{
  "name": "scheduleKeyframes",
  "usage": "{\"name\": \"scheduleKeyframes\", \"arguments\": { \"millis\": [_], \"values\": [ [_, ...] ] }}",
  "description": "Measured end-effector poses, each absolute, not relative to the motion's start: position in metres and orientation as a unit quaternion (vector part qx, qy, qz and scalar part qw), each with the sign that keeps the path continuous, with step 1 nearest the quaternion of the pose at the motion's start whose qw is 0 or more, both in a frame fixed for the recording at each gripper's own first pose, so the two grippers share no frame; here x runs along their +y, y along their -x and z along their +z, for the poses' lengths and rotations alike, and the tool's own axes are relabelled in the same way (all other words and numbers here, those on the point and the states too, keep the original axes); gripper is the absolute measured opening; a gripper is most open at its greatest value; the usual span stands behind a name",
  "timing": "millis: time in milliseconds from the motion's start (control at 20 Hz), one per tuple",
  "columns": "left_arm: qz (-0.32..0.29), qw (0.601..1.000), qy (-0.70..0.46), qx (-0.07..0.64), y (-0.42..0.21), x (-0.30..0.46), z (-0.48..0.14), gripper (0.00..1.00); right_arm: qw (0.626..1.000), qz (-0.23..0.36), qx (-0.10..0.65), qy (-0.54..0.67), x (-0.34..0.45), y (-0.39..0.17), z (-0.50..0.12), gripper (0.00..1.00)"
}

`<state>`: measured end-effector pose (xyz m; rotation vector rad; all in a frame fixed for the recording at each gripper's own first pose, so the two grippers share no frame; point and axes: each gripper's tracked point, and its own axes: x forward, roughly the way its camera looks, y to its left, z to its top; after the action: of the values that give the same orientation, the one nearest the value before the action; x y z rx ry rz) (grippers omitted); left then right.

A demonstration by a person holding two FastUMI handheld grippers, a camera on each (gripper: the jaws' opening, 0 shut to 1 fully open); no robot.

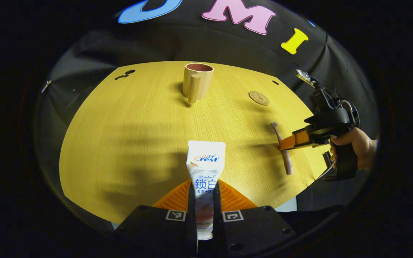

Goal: Put the toothbrush and toothpaste on the desktop into the cup, then pick up the cup and place it on the coaster on the desktop.

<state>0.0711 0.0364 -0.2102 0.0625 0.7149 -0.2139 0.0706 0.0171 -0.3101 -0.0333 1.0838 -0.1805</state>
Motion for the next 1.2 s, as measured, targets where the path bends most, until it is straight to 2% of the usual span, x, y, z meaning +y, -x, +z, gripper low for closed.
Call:
{"name": "scheduleKeyframes", "arguments": {
  "millis": [50,100,150,350,550,600,650,950,1200],
  "values": [
    [-0.105,0.931,-0.025,0.348,-0.07,0.037,-0.209,0.23,0.855,-0.079,0.512,0.024,0.019,-0.073,-0.308,0.19],
    [-0.106,0.931,-0.022,0.348,-0.071,0.038,-0.209,0.23,0.856,-0.075,0.51,0.034,0.02,-0.071,-0.303,0.02],
    [-0.105,0.931,-0.021,0.349,-0.073,0.039,-0.209,0.23,0.858,-0.063,0.507,0.048,0.021,-0.073,-0.311,0.1],
    [-0.097,0.932,-0.016,0.349,-0.08,0.042,-0.208,0.22,0.857,-0.024,0.508,0.082,0.026,-0.072,-0.311,0.06],
    [-0.09,0.939,-0.013,0.332,-0.091,0.042,-0.19,0.22,0.863,-0.003,0.496,0.094,0.022,-0.068,-0.304,0.06],
    [-0.086,0.941,-0.013,0.328,-0.095,0.044,-0.184,0.18,0.863,0.003,0.497,0.091,0.022,-0.065,-0.302,0.06],
    [-0.082,0.942,-0.01,0.325,-0.097,0.045,-0.177,0.23,0.865,0.007,0.495,0.084,0.021,-0.063,-0.297,0.06],
    [-0.086,0.958,0.008,0.272,-0.127,0.043,-0.105,0.22,0.888,0.011,0.459,0.017,0.007,-0.067,-0.254,0.06],
    [-0.112,0.971,0.004,0.213,-0.172,0.025,-0.032,0.22,0.906,0.041,0.421,-0.016,0.008,-0.064,-0.211,0.06]
  ]
}}
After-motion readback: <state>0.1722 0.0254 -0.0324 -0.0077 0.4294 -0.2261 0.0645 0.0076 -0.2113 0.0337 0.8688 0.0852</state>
